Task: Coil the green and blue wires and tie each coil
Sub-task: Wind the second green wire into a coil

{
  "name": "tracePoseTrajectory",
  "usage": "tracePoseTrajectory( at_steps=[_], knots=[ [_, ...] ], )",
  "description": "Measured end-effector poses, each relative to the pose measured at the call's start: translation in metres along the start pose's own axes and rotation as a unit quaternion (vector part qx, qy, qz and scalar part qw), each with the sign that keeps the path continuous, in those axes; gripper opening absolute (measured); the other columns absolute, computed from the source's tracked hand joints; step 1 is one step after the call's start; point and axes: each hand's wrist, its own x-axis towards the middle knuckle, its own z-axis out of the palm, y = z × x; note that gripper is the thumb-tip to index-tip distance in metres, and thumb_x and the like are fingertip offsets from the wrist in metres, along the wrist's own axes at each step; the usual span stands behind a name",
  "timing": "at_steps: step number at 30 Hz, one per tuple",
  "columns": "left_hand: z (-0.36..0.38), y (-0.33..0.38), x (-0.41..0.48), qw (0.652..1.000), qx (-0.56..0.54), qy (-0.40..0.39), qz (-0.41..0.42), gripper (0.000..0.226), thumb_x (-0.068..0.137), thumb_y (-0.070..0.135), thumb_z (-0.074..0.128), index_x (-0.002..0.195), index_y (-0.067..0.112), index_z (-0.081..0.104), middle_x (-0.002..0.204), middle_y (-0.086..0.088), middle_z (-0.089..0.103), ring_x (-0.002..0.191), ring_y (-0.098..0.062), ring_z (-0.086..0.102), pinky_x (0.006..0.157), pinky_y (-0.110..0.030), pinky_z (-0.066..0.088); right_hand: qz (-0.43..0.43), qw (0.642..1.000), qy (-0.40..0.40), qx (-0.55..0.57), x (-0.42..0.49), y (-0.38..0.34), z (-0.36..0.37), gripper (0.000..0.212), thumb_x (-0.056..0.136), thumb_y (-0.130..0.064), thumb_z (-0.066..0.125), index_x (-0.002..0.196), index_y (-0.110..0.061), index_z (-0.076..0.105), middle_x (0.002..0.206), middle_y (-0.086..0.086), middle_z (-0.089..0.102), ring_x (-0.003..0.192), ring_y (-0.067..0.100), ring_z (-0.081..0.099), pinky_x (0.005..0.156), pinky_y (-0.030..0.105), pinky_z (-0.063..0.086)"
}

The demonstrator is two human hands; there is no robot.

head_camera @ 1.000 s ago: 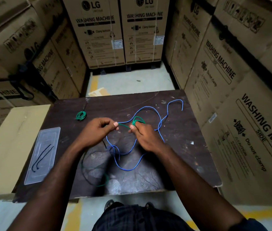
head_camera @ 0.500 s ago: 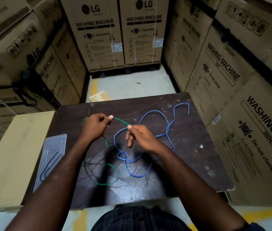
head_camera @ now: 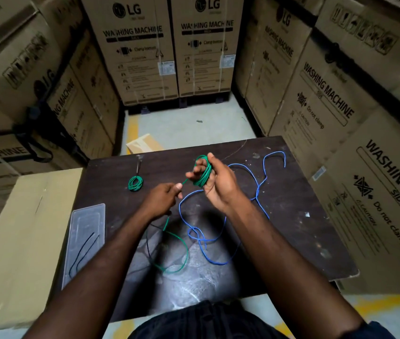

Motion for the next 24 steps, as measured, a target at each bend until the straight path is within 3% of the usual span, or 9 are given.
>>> tracePoseTrajectory(
  at_steps=[2, 7, 10, 15, 18, 21, 24],
  knots=[
    [-0.002, -0.004, -0.002, 1.000, 0.006, -0.024, 0.010, 0.039, 0.100, 0.037, 0.043, 0.071, 0.018, 0.060, 0.056, -0.006, 0.047, 0.052, -0.018, 0.043, 0.057, -0.041, 0.053, -0.018, 0.999, 0.006, 0.025, 0.009, 0.007, 0.006, 0.042, 0.104, -0.026, 0.027, 0.085, 0.001, 0.054, 0.061, 0.008, 0.067, 0.060, 0.025, 0.070, 0.065, 0.030, 0.059],
    [-0.009, -0.014, -0.008, 0.998, 0.017, -0.058, 0.022, 0.039, 0.100, 0.036, 0.043, 0.070, 0.019, 0.060, 0.052, 0.000, 0.047, 0.045, -0.011, 0.043, 0.051, -0.028, 0.046, -0.078, 0.997, 0.020, 0.008, 0.027, 0.031, 0.008, 0.037, 0.104, -0.023, 0.027, 0.098, 0.004, 0.052, 0.084, 0.015, 0.072, 0.081, 0.031, 0.071, 0.087, 0.039, 0.054],
    [-0.015, -0.017, -0.016, 0.995, 0.010, -0.088, 0.045, 0.037, 0.100, 0.033, 0.045, 0.070, 0.018, 0.061, 0.053, -0.001, 0.045, 0.045, -0.010, 0.040, 0.046, -0.023, 0.043, -0.115, 0.991, 0.054, -0.043, 0.034, 0.045, 0.008, 0.033, 0.104, -0.019, 0.028, 0.099, 0.003, 0.051, 0.087, 0.017, 0.070, 0.081, 0.030, 0.071, 0.091, 0.040, 0.051],
    [-0.024, -0.024, -0.035, 0.987, 0.012, -0.133, 0.091, 0.032, 0.099, 0.026, 0.049, 0.072, 0.019, 0.064, 0.056, -0.001, 0.048, 0.045, -0.009, 0.042, 0.049, -0.022, 0.042, -0.167, 0.962, 0.113, -0.185, 0.042, 0.060, 0.006, 0.032, 0.105, -0.012, 0.024, 0.094, -0.003, 0.052, 0.092, 0.021, 0.066, 0.073, 0.016, 0.071, 0.085, 0.032, 0.052],
    [-0.034, -0.026, -0.039, 0.981, 0.016, -0.152, 0.117, 0.029, 0.099, 0.024, 0.050, 0.075, 0.020, 0.066, 0.050, 0.006, 0.050, 0.045, -0.008, 0.044, 0.048, -0.020, 0.039, -0.182, 0.922, 0.123, -0.318, 0.041, 0.070, 0.004, 0.027, 0.104, -0.012, 0.027, 0.102, -0.003, 0.053, 0.099, 0.028, 0.066, 0.076, 0.012, 0.069, 0.080, 0.023, 0.052],
    [-0.045, -0.025, -0.035, 0.984, 0.001, -0.128, 0.125, 0.028, 0.098, 0.021, 0.051, 0.074, 0.023, 0.065, 0.045, 0.011, 0.049, 0.043, -0.003, 0.040, 0.046, -0.020, 0.034, -0.178, 0.856, 0.093, -0.476, 0.040, 0.076, -0.003, 0.023, 0.102, -0.020, 0.037, 0.099, -0.012, 0.058, 0.089, 0.011, 0.071, 0.084, 0.022, 0.069, 0.087, 0.037, 0.052],
    [-0.061, -0.018, -0.030, 0.985, 0.044, -0.048, 0.163, 0.024, 0.096, 0.019, 0.055, 0.074, 0.024, 0.065, 0.050, 0.016, 0.054, 0.047, 0.000, 0.045, 0.050, -0.017, 0.035, -0.146, 0.775, 0.023, -0.615, 0.035, 0.074, -0.008, 0.029, 0.100, -0.027, 0.041, 0.093, -0.008, 0.062, 0.084, 0.005, 0.070, 0.082, 0.021, 0.067, 0.081, 0.036, 0.051]
  ],
)
